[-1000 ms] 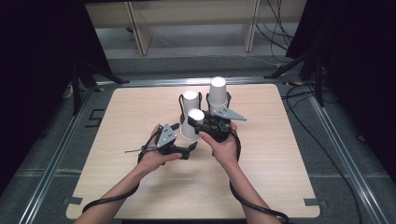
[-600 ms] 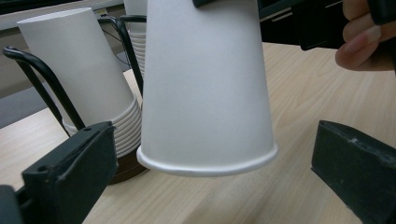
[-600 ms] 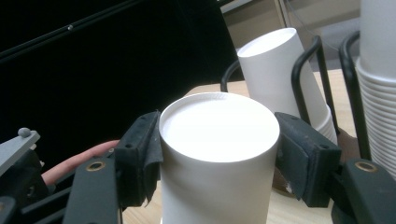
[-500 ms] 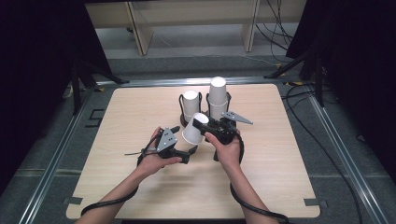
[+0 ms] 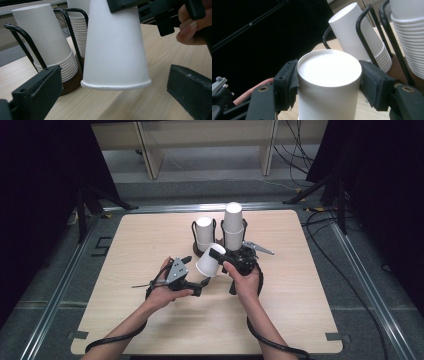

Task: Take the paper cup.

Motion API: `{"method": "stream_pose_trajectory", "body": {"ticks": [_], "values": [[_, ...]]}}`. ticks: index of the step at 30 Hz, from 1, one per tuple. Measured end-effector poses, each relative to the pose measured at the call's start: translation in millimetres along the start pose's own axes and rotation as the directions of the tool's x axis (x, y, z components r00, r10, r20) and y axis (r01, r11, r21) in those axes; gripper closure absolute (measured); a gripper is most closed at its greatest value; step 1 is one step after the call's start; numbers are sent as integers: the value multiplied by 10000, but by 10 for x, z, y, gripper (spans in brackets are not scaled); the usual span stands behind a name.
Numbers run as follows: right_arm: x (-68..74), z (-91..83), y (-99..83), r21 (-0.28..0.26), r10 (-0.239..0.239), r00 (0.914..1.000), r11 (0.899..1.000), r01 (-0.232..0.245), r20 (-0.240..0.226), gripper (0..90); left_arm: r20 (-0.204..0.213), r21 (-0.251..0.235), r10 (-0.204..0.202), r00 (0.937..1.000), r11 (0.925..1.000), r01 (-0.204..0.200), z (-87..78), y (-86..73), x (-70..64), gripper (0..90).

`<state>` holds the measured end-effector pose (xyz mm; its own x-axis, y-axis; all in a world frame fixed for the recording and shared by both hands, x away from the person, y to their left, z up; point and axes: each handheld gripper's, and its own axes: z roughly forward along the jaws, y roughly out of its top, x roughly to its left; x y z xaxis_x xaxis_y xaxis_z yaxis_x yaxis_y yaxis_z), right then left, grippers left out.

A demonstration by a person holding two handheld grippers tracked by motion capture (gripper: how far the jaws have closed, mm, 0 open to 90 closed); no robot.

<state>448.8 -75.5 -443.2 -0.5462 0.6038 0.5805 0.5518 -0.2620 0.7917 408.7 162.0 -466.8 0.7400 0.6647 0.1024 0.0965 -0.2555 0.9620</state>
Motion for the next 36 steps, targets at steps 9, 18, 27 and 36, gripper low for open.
{"method": "stream_pose_trajectory", "body": {"ticks": [9, 18, 27, 36], "values": [[-84, -9, -31, -2, 753, 9971, 9972, -753, -74, 355, 30, 24, -41, 10000, 10000, 41, 15, -11, -8, 0], [-150, -22, -49, -27, 1148, 9925, 9934, -1150, -413, 355, 97, -22, -27, 9999, 10000, 27, 36, -20, -6, 0], [-169, -19, -64, 86, 1528, 9879, 9883, -1526, -275, 355, 95, 77, -19, 10000, 10000, 18, 34, -14, -12, 0], [-196, -15, -98, 235, 2402, 9685, 9707, -2391, -661, 356, 153, 91, -40, 9999, 10000, 39, 76, -26, -7, 0]]}}
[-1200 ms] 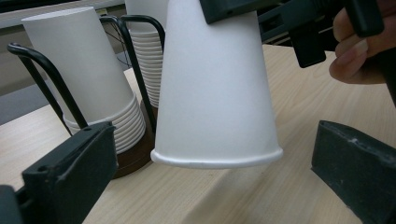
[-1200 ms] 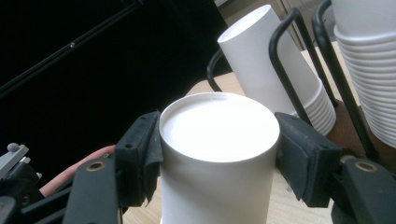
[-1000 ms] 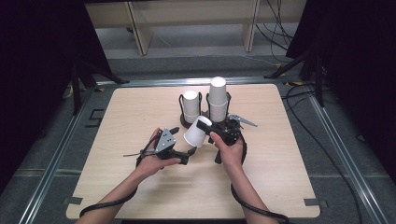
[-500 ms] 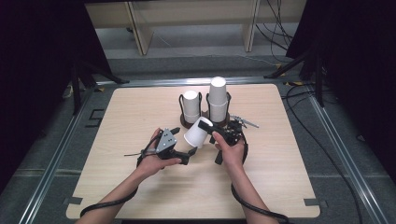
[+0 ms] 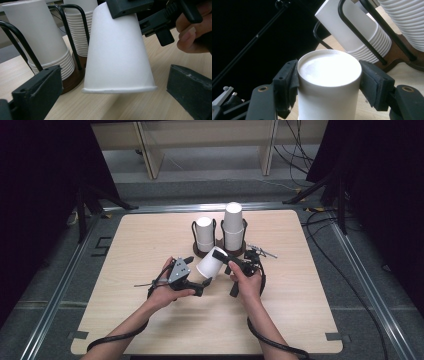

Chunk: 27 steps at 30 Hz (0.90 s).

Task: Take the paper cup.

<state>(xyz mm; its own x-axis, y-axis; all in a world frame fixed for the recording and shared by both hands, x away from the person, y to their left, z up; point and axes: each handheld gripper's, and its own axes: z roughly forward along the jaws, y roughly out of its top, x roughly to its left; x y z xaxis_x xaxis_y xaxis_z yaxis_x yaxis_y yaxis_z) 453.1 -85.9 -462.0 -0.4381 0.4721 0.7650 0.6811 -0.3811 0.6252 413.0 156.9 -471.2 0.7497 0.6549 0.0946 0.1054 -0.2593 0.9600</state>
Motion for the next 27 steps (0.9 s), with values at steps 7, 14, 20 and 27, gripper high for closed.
{"method": "stream_pose_trajectory", "body": {"ticks": [7, 14, 20, 27], "values": [[6, -12, 19, -21, 237, 9997, 9997, -237, 47, 356, 114, 104, -65, 9999, 9999, 64, 37, -35, -3, 0], [-12, -13, 31, -100, 264, 9997, 9996, -264, -8, 356, 112, -142, -515, 9986, 9986, 516, 72, -66, -5, 0], [3, -29, 44, -132, 652, 9976, 9978, -656, -247, 356, 85, -390, -1003, 9949, 9942, 1006, 69, -76, 4, 0], [10, -22, 55, -167, 739, 9971, 9971, -742, -168, 356, 197, -596, -1142, 9933, 9916, 1152, 87, -90, 4, 0]]}}
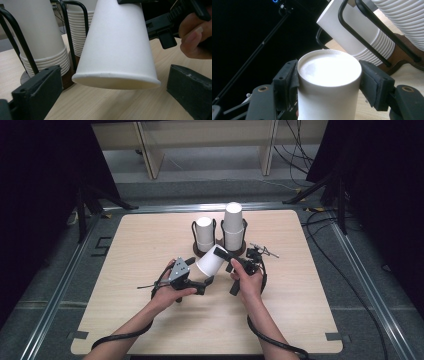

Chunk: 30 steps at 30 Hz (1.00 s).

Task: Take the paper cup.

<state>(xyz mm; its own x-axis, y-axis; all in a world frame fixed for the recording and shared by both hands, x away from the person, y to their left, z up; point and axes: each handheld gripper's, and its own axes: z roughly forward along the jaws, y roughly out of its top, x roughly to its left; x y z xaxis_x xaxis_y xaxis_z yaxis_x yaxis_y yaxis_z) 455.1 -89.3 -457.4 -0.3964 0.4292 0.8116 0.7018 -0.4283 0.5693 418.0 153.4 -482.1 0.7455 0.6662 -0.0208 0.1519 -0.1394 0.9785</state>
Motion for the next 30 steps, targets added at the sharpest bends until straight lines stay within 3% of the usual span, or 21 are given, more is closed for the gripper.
{"method": "stream_pose_trajectory", "body": {"ticks": [1, 2, 4, 6, 10, 11, 12, 13, 21, 23, 30], "values": [[1, 3, -1, 8, 105, 9999, 9999, -105, -68, 356, -38, 141, 6, 10000, 9999, -6, -10, 0, 2, 0], [-39, 9, 6, -79, -363, 9993, 9993, 362, -47, 356, -1, 96, -60, 10000, 9999, 60, -6, -7, 4, 0], [-41, 14, 7, -85, -377, 9991, 9993, 375, -203, 356, 28, 72, -224, 9997, 9997, 224, -2, -21, 5, 0], [5, 12, 5, -28, -147, 9999, 9999, 147, -67, 356, 130, -138, -349, 9993, 9993, 351, 16, -39, 6, 0], [-9, 21, 8, -124, -178, 9998, 9998, 177, -112, 356, 136, -81, -598, 9981, 9982, 599, 15, -46, 12, 0], [17, 14, 7, 25, 384, 9983, 9993, -383, -445, 356, 159, -125, -635, 9979, 9979, 637, 17, -47, 12, 0], [0, 11, 19, -122, -66, 9998, 9999, 64, -175, 356, 236, -234, -757, 9968, 9968, 763, 21, -49, 11, 0], [18, 10, 16, -61, 323, 9991, 9995, -325, -290, 356, 250, -306, -846, 9961, 9959, 853, 23, -49, 11, 0], [14, 9, 40, -230, 35, 9996, 9997, -41, -293, 356, 381, -531, -1075, 9935, 9926, 1095, 38, -53, 1, 0], [33, 3, 38, -41, 639, 9963, 9979, -642, -573, 356, 368, -595, -1045, 9938, 9925, 1065, 40, -56, 1, 0], [26, 11, 39, -129, 655, 9965, 9977, -662, -512, 356, 264, -759, -957, 9951, 9923, 975, 41, -56, 7, 0]]}}
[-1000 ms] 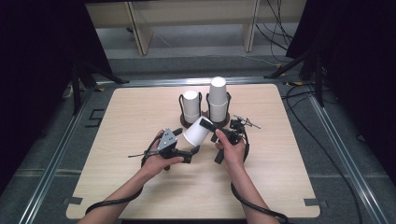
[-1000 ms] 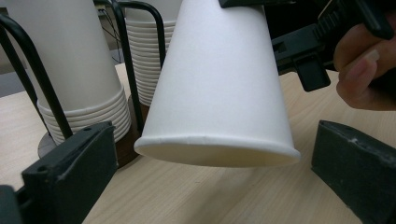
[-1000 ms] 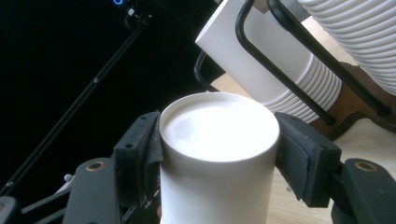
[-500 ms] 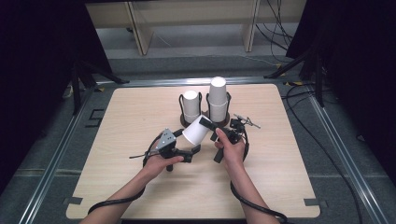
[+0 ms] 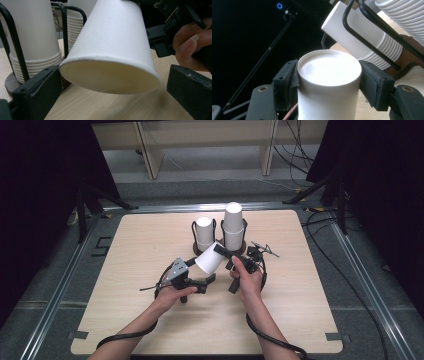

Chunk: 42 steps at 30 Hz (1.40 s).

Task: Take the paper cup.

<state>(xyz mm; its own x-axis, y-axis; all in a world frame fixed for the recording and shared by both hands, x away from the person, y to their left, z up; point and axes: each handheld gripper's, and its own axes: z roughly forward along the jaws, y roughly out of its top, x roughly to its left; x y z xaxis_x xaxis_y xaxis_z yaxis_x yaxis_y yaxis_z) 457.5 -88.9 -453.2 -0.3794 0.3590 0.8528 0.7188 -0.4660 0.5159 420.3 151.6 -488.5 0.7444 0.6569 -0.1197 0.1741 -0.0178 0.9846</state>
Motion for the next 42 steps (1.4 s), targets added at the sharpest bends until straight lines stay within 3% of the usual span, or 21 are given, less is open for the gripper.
{"method": "stream_pose_trajectory", "body": {"ticks": [7, 8, 10, 15, 17, 19, 20, 42], "values": [[10, 2, 3, 75, 61, 10000, 10000, -60, -18, 356, -81, 41, 45, 10000, 10000, -45, 12, -21, 4, 0], [-11, 2, 7, 6, -216, 9998, 9998, 216, -37, 356, -135, 95, 109, 9998, 9999, -108, 12, -25, 6, 0], [4, 3, 4, 118, 109, 9999, 9999, -109, -55, 356, -106, 106, 112, 9999, 9999, -111, 12, -25, 6, 0], [4, 6, 2, 78, 63, 10000, 10000, -63, -14, 356, -21, -126, 125, 9999, 9998, -125, 39, -40, 2, 0], [-15, 10, 5, -36, -307, 9995, 9995, 307, 86, 357, 8, -168, 72, 10000, 9998, -72, 44, -43, 0, 0], [-18, 12, 6, -62, -358, 9993, 9993, 359, 85, 356, -55, -61, 94, 9999, 9999, -94, 39, -40, -7, 0], [8, 3, 5, 118, 133, 9998, 9998, -132, -133, 356, -70, -106, 40, 10000, 9999, -41, 45, -42, -11, 0], [-11, 16, -11, 142, 332, 9993, 9994, -330, -142, 357, -179, -345, 135, 9997, 9993, -141, 59, -38, -7, 27]]}}
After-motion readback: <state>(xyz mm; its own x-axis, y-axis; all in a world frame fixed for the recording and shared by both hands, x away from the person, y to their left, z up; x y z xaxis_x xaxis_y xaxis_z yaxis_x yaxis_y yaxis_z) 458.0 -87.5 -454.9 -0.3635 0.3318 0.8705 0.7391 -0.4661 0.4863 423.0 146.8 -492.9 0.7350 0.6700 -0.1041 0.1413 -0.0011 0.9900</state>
